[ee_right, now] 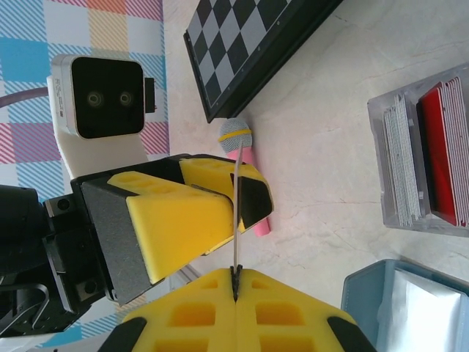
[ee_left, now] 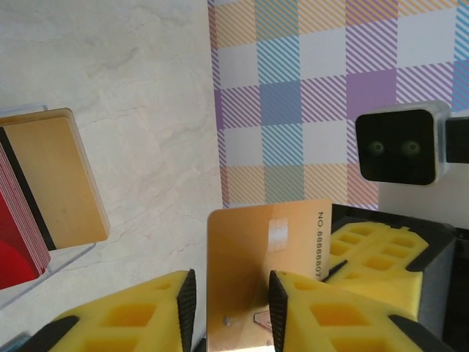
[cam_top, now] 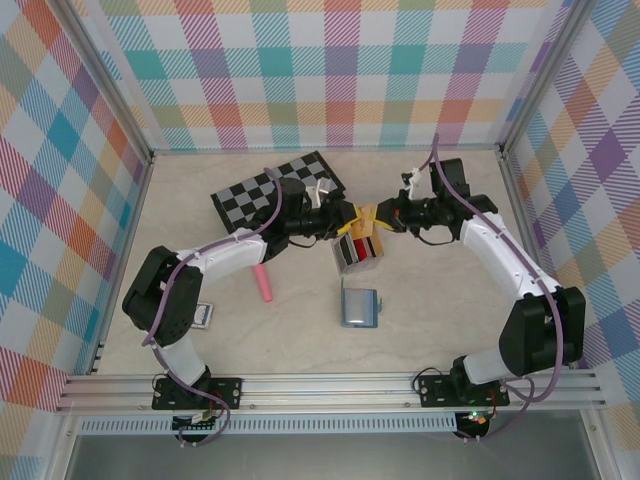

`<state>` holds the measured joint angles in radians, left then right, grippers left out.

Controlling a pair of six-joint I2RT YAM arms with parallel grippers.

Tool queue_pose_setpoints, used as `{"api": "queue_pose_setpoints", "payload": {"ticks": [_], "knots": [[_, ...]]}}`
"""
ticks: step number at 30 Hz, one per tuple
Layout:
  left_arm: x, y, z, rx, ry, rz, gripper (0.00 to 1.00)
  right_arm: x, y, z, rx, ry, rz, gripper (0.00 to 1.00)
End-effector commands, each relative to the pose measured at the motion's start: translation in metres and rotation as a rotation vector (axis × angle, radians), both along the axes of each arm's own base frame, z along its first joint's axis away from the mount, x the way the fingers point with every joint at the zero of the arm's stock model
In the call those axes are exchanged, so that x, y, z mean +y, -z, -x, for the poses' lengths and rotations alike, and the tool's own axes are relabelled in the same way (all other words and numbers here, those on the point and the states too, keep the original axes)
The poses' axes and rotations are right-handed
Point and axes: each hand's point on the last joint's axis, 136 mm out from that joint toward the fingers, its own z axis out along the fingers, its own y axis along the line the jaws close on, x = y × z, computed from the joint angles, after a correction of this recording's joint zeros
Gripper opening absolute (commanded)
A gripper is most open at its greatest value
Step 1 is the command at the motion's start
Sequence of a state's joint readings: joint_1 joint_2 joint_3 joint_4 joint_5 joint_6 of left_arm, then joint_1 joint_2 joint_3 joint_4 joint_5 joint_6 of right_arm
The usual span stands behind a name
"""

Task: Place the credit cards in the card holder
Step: Pick up the credit card from the storage box.

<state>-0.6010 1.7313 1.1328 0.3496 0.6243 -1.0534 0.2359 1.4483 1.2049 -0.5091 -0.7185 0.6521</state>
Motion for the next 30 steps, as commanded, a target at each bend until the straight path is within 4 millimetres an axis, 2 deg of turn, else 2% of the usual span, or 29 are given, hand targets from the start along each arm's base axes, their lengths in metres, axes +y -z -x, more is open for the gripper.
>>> {"api": "queue_pose_setpoints", "payload": {"ticks": [1, 8, 11, 16, 20, 28, 30], "knots": [[0.002, -0.028, 0.002, -0.057, 0.021, 0.062, 0.26, 0.004, -0.005, -0.002, -0.002, -0.031, -0.063, 0.05], [0.001, -0.040, 0.003, -0.073, 0.033, 0.096, 0.07, 0.002, -0.004, -0.004, 0.006, -0.026, -0.078, 0.09], [0.003, -0.042, 0.002, -0.065, 0.026, 0.115, 0.00, 0.004, -0.010, -0.003, -0.001, -0.050, -0.119, 0.16], [0.002, -0.045, -0.001, -0.056, 0.011, 0.154, 0.00, 0.008, -0.019, 0.000, -0.007, -0.085, -0.177, 0.18], [0.002, -0.045, -0.002, -0.049, 0.009, 0.169, 0.00, 0.008, -0.022, 0.001, -0.008, -0.089, -0.197, 0.12], [0.000, -0.046, -0.001, -0.041, 0.022, 0.200, 0.00, 0.011, -0.026, 0.002, -0.004, -0.109, -0.246, 0.20], [0.001, -0.044, 0.000, -0.036, 0.019, 0.202, 0.00, 0.010, -0.026, 0.001, -0.004, -0.101, -0.246, 0.15]]}}
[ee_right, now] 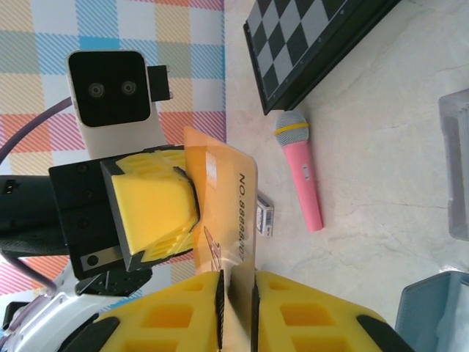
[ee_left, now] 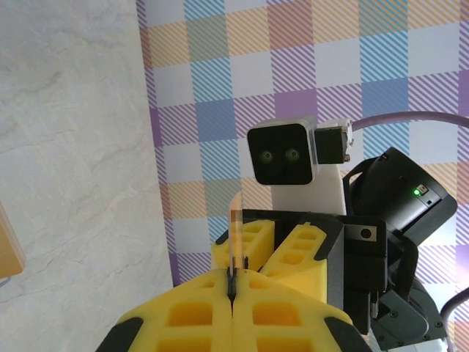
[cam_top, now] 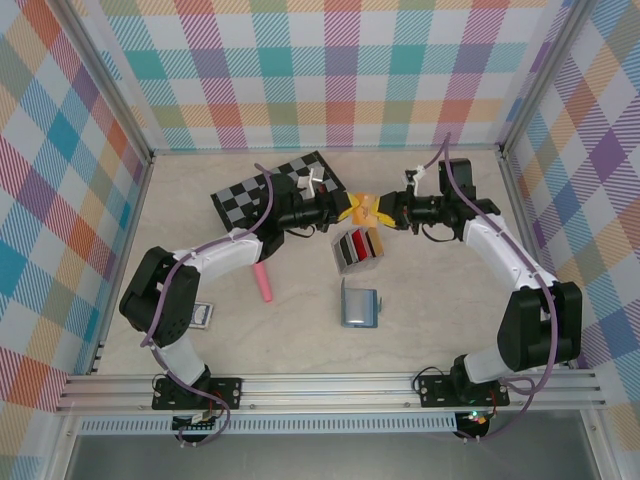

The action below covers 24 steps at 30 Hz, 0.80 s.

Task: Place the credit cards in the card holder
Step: Pick up the credit card from the storage box, then flip over the card slot in the card holder.

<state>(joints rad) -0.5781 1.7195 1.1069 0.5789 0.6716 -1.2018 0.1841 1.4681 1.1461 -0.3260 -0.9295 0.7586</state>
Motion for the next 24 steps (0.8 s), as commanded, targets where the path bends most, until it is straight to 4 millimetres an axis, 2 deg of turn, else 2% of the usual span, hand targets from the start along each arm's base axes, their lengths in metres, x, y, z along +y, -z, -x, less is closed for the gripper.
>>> {"api": "queue_pose_setpoints", "payload": {"ticks": [1, 3, 5, 7, 9, 11, 12, 15, 17, 24], "knots": [[-0.001, 0.000, 0.006, -0.001, 0.021, 0.022, 0.00, 0.005, -0.010, 0.003, -0.030, -0.028, -0.034, 0.14], [0.001, 0.003, 0.007, 0.003, 0.016, 0.007, 0.00, 0.003, -0.009, 0.004, -0.037, -0.021, -0.020, 0.08], [0.003, 0.012, 0.008, 0.025, 0.007, -0.030, 0.19, 0.001, -0.005, 0.005, -0.030, -0.012, 0.003, 0.06], [0.009, 0.027, 0.011, 0.050, -0.010, -0.103, 0.28, -0.006, 0.005, 0.008, -0.022, 0.011, 0.074, 0.05], [0.023, 0.051, 0.018, 0.088, -0.040, -0.229, 0.50, -0.023, 0.028, 0.016, 0.003, 0.067, 0.247, 0.05], [0.036, 0.069, 0.028, 0.102, -0.060, -0.362, 0.64, -0.039, 0.049, 0.025, 0.015, 0.096, 0.386, 0.05], [0.043, 0.079, 0.036, 0.110, -0.066, -0.452, 0.67, -0.045, 0.059, 0.033, 0.026, 0.102, 0.464, 0.05], [0.062, 0.105, 0.068, 0.118, -0.049, -0.721, 0.70, -0.047, 0.082, 0.056, 0.027, 0.064, 0.625, 0.06], [0.069, 0.114, 0.087, 0.110, -0.032, -0.849, 0.71, -0.043, 0.094, 0.070, 0.034, 0.045, 0.679, 0.06], [0.066, 0.146, 0.135, 0.088, 0.042, -1.052, 0.72, -0.015, 0.125, 0.104, 0.052, -0.030, 0.732, 0.06]]}}
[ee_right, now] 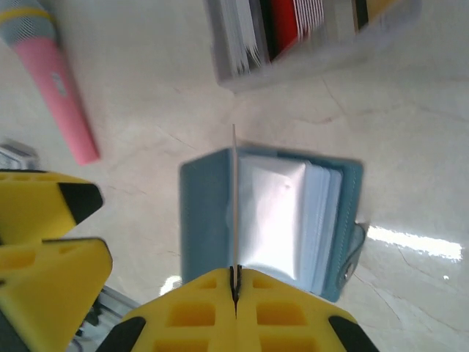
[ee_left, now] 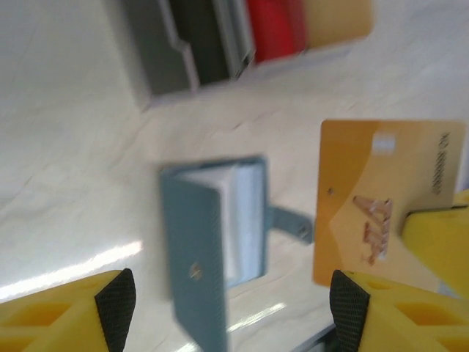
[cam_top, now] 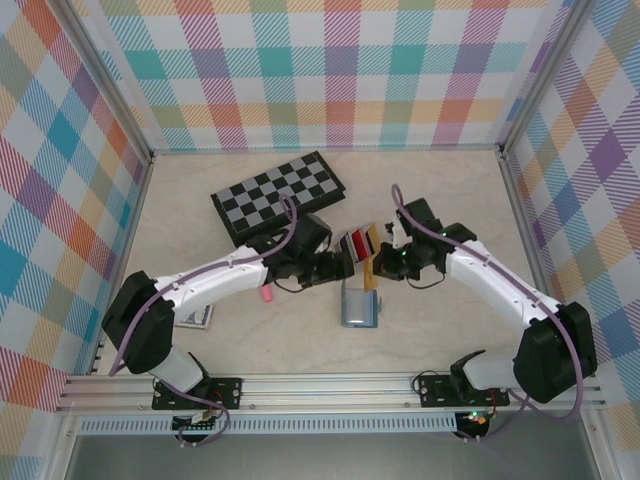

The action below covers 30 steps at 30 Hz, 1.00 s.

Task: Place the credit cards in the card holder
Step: Flip over the card slot in the card holder.

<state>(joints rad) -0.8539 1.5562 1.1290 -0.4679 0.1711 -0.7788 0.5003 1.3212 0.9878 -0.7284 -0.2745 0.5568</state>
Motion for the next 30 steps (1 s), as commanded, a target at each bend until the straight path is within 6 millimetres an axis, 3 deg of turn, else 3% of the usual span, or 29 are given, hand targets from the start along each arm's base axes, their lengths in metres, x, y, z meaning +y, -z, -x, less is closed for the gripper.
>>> {"api": "queue_pose_setpoints", "payload": {"ticks": [1, 7, 14, 17, 21, 30], "knots": [[0.019, 0.019, 0.018, -0.003, 0.031, -0.169, 0.72, -0.001, 0.014, 0.010, 0.008, 0.008, 0.062, 0.06], [0.001, 0.036, 0.027, 0.015, 0.077, -0.165, 0.72, -0.002, 0.041, 0.020, 0.065, 0.038, 0.091, 0.07], [-0.015, 0.043, 0.017, 0.007, 0.112, -0.160, 0.69, -0.002, 0.058, 0.025, 0.106, 0.058, 0.082, 0.07], [-0.010, 0.048, 0.015, 0.010, 0.109, -0.203, 0.58, -0.003, 0.061, 0.025, 0.112, 0.058, 0.097, 0.08], [-0.001, 0.054, 0.015, 0.012, 0.090, -0.230, 0.35, -0.008, 0.063, 0.025, 0.112, 0.061, 0.131, 0.07], [0.009, 0.058, 0.018, 0.023, 0.053, -0.171, 0.08, -0.013, 0.066, 0.028, 0.105, 0.027, 0.162, 0.07]]}}
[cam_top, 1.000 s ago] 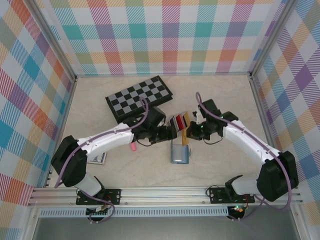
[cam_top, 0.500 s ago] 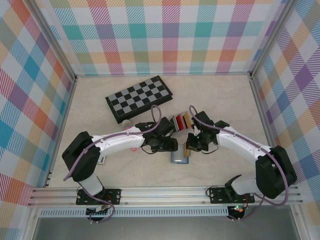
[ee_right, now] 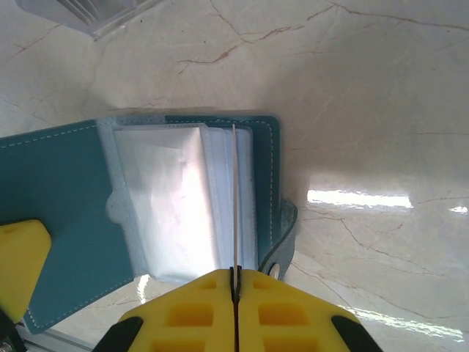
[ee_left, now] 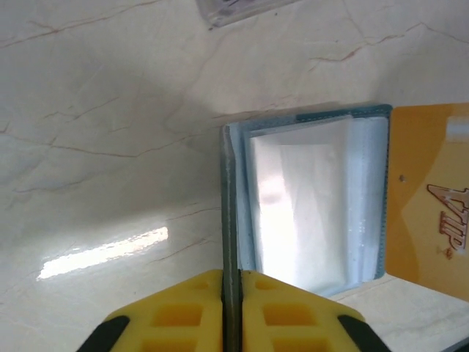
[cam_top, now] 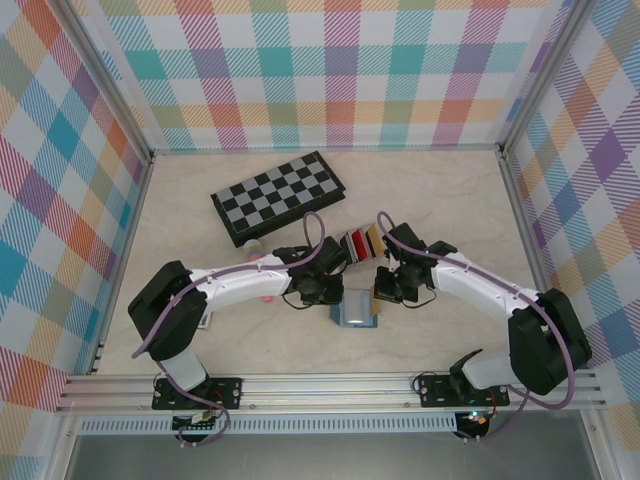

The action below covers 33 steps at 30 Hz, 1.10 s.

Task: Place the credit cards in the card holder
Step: Flip over the card slot in the card holder.

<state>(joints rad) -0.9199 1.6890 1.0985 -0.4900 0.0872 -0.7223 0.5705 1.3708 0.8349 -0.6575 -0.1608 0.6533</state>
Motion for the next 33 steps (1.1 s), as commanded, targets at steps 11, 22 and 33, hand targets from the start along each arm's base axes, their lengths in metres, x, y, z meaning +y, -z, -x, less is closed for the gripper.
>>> {"api": "queue_pose_setpoints", "payload": {"ticks": [11, 22, 33], "knots": [[0.006, 0.013, 0.002, 0.028, -0.090, 0.101, 0.01, 0.009, 0.014, 0.004, 0.027, -0.044, -0.034, 0.07], [0.003, 0.017, 0.000, 0.014, -0.113, 0.138, 0.01, 0.011, -0.004, 0.000, -0.015, -0.053, -0.052, 0.08], [-0.005, 0.020, -0.002, 0.022, -0.160, 0.223, 0.00, 0.030, -0.028, -0.003, -0.073, -0.066, -0.136, 0.09]]}}
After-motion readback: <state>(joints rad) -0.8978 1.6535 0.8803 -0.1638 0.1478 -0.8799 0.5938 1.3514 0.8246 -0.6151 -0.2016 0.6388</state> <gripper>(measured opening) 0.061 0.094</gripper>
